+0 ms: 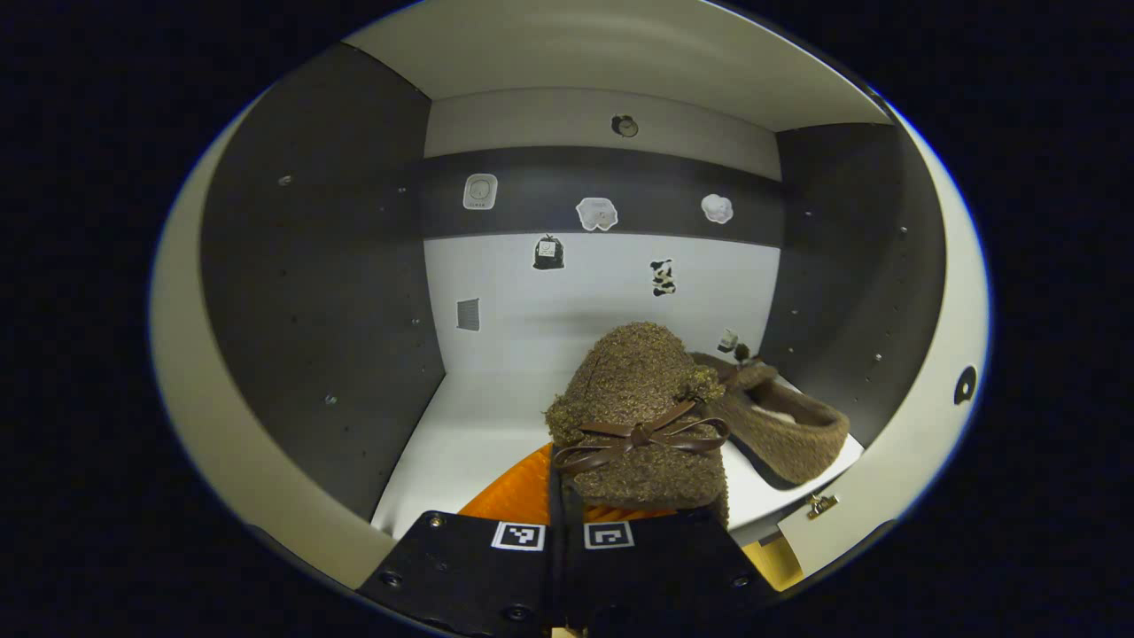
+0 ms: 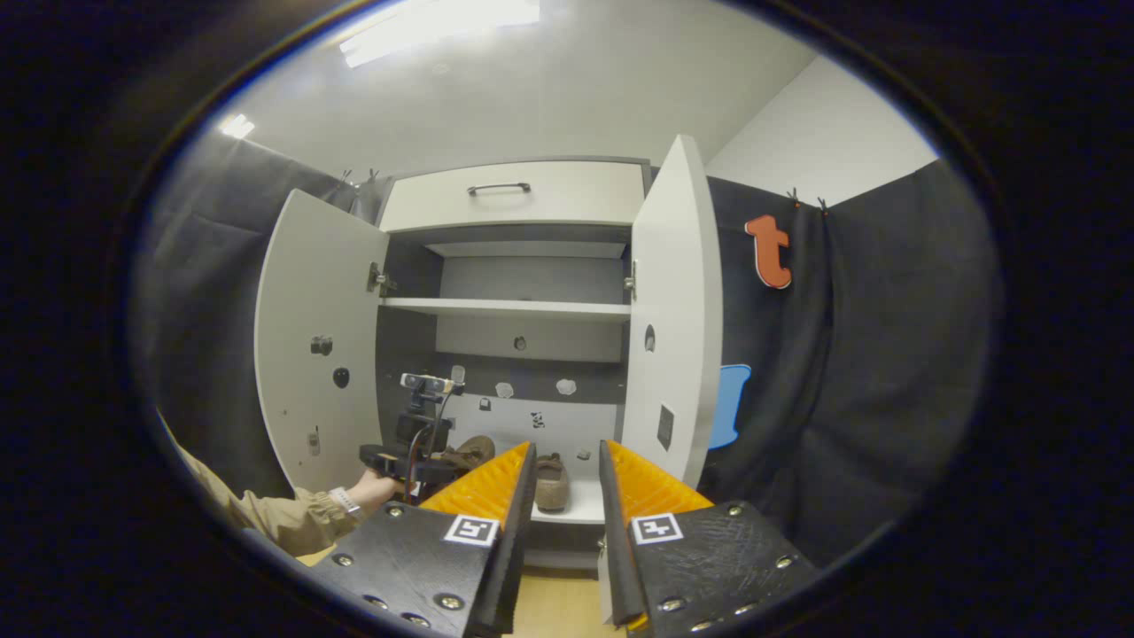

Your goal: Grab one shoe with the right hand and put it into the shoe cabinet, grab the other shoe with the left hand and put it into the shoe cabinet; then close the right door with the right hand and the left door with the left hand.

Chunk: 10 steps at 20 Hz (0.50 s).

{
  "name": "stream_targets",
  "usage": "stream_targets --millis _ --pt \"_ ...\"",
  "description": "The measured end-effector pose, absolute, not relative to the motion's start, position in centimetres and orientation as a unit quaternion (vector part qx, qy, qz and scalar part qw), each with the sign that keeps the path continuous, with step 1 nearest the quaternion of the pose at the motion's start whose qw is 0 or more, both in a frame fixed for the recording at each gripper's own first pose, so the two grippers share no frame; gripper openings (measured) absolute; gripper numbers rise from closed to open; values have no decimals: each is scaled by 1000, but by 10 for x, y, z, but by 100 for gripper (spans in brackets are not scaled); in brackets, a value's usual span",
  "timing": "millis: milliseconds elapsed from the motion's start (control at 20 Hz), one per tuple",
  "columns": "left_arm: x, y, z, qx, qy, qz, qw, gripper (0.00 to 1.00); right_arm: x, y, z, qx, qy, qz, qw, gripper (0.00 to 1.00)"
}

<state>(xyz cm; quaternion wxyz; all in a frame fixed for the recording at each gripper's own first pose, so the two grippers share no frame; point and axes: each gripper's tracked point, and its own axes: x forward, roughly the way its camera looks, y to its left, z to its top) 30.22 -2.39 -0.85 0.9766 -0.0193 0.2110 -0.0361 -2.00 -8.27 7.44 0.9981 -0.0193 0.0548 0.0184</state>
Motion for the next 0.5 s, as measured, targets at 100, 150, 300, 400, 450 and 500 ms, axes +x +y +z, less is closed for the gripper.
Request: stream_targets --millis 100,150,300,400,450,500 --pt "327 -24 -12 -12 219 -30 975 2 -27 -92 79 -12 51 14 999 40" --pt "338 -24 -14 -4 223 -27 974 2 -29 -100 81 -11 50 8 999 40" --pt "360 -25 -27 16 242 -18 970 2 -31 -116 84 -17 48 -7 999 40" --pt "370 -26 -34 20 248 -13 968 2 -30 -120 84 -22 47 -10 999 38" --pt "373 -26 -38 19 251 -11 968 2 -29 -121 83 -24 49 -10 998 40" --pt "375 -25 -41 22 255 -6 967 2 -26 -121 81 -26 51 -8 998 40"
